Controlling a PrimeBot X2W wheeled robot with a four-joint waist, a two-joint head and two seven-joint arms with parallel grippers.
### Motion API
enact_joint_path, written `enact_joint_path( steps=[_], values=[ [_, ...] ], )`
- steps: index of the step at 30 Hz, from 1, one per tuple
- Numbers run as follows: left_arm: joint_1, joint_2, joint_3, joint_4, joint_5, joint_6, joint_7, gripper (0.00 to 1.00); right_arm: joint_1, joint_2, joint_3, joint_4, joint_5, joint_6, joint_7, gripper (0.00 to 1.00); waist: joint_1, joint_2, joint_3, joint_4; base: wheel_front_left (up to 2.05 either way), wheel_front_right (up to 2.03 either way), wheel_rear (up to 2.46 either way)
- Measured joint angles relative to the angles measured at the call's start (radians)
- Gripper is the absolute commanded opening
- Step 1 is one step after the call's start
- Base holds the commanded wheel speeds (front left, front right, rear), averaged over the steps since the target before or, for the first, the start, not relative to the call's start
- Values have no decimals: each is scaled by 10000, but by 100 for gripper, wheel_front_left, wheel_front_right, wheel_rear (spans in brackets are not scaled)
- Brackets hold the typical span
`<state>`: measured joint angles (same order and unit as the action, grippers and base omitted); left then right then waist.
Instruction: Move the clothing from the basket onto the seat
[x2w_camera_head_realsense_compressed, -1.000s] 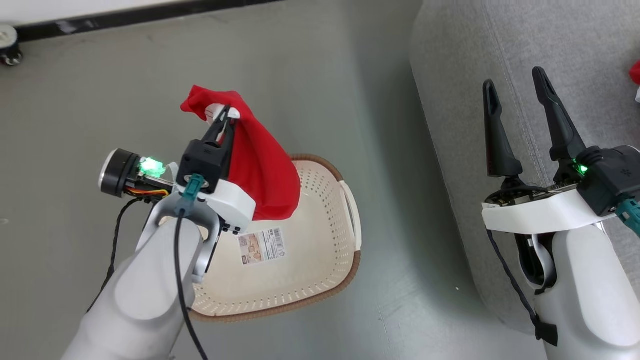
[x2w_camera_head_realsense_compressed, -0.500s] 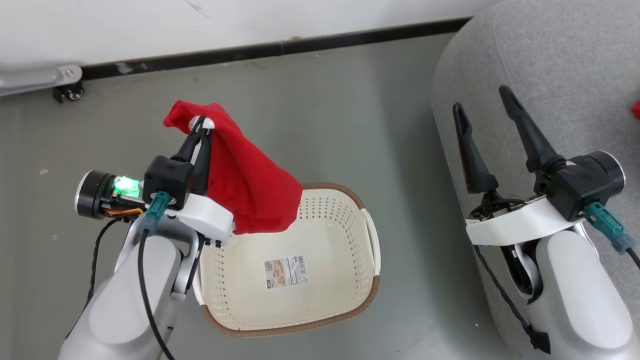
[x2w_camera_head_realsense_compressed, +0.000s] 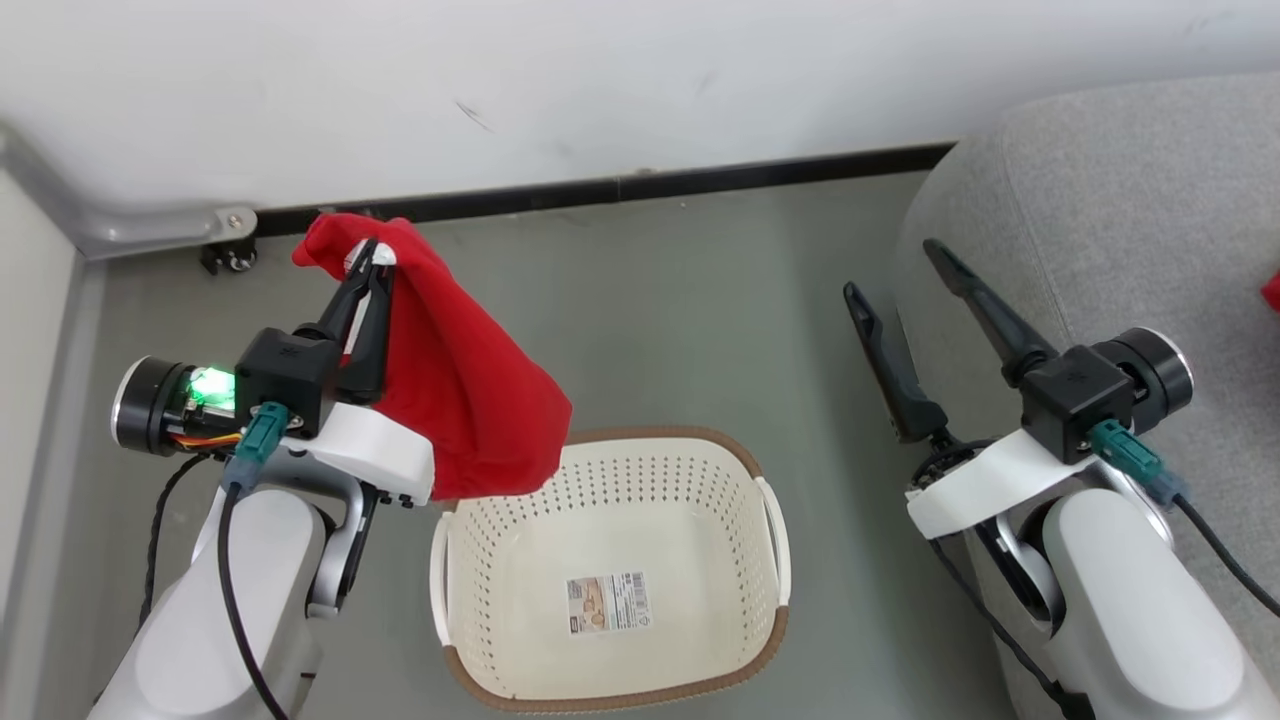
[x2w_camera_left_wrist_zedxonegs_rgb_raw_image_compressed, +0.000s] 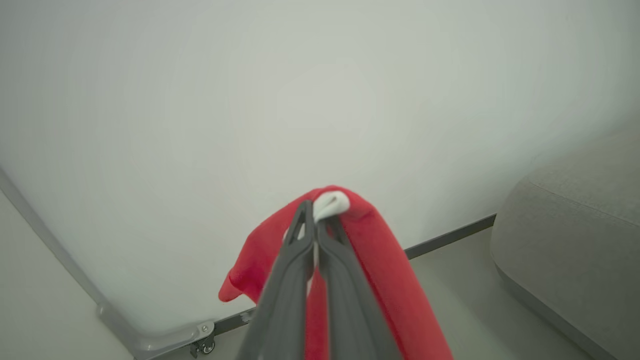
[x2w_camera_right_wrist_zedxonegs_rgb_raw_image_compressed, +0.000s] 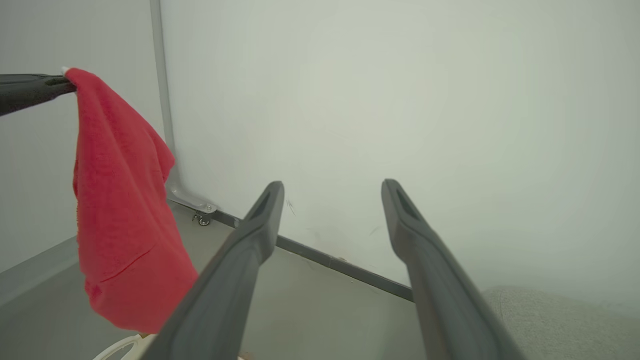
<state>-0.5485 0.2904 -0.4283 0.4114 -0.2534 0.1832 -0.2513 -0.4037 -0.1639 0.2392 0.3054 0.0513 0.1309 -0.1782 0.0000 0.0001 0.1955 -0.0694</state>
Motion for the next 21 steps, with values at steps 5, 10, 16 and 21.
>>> enact_joint_path(
  steps=[5,10,16,21],
  values=[
    [244,71,59,-253,-194,-88,0,0,68,-219,575,169,96,0,155,100,0,0,-422,151,0,0,0],
    [364,104,19,-512,-336,-267,4,0,196,-370,1152,290,355,0,378,100,0,0,-839,285,0,0,0],
    [377,184,-81,-798,-366,-523,153,0,208,-548,1919,479,686,0,593,100,0,0,-1290,425,0,0,0],
    [374,199,-213,-1058,-360,-619,362,0,363,-648,2782,554,1072,0,744,100,0,0,-1622,524,0,0,0]
  ],
)
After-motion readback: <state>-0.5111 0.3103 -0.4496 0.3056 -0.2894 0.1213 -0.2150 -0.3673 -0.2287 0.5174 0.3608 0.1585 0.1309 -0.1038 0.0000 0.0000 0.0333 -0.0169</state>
